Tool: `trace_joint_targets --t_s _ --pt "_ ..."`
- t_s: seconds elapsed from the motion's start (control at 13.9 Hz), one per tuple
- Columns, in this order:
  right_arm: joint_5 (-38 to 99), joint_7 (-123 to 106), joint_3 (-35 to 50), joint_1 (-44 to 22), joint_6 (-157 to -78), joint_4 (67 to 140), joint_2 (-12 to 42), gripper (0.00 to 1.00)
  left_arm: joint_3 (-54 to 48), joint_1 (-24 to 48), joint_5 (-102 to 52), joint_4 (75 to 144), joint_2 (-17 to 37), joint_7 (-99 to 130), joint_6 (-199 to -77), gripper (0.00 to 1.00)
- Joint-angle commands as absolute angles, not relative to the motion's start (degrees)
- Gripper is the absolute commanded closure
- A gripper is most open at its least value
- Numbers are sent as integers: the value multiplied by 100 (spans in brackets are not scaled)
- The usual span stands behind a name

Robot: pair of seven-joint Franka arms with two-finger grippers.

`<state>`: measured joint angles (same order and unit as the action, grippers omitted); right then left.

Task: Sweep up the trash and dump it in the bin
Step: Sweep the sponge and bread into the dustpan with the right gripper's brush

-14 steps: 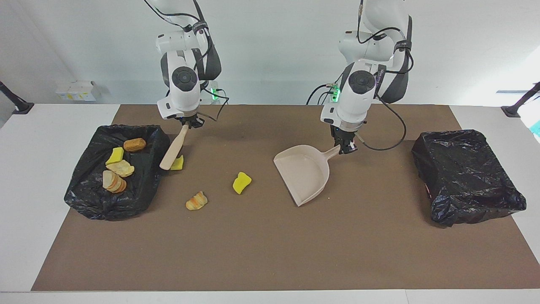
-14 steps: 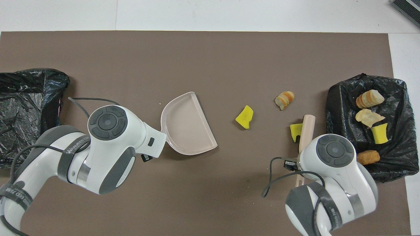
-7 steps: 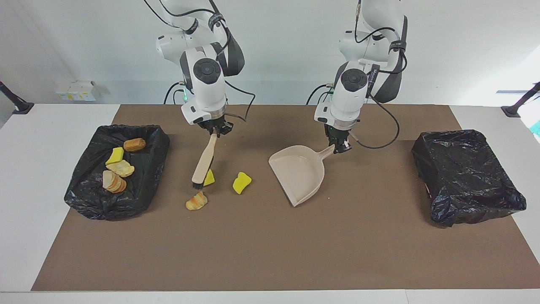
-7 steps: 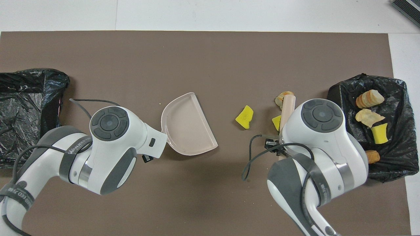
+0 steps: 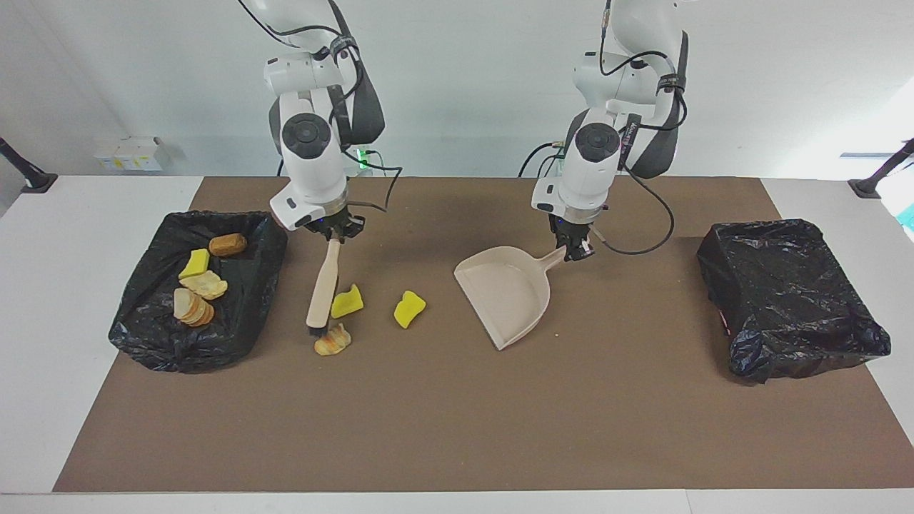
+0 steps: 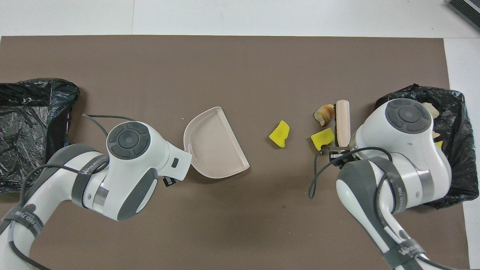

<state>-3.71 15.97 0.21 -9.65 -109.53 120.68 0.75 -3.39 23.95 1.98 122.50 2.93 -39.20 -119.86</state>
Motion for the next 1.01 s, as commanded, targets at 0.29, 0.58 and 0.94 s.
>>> trace_joint_targets --t_s 0.29,0.58,0.94 --pt "-387 1133 97 -694 -11847 13042 -158 100 -281 2514 264 12357 272 -3691 -12155 100" --pt "-80 1256 97 -1001 -12154 13008 78 100 -281 2514 255 12357 272 -3691 -12155 100" --pt "227 2020 105 -1730 -12208 12447 631 100 -281 2514 264 12357 272 -3683 -12164 100"
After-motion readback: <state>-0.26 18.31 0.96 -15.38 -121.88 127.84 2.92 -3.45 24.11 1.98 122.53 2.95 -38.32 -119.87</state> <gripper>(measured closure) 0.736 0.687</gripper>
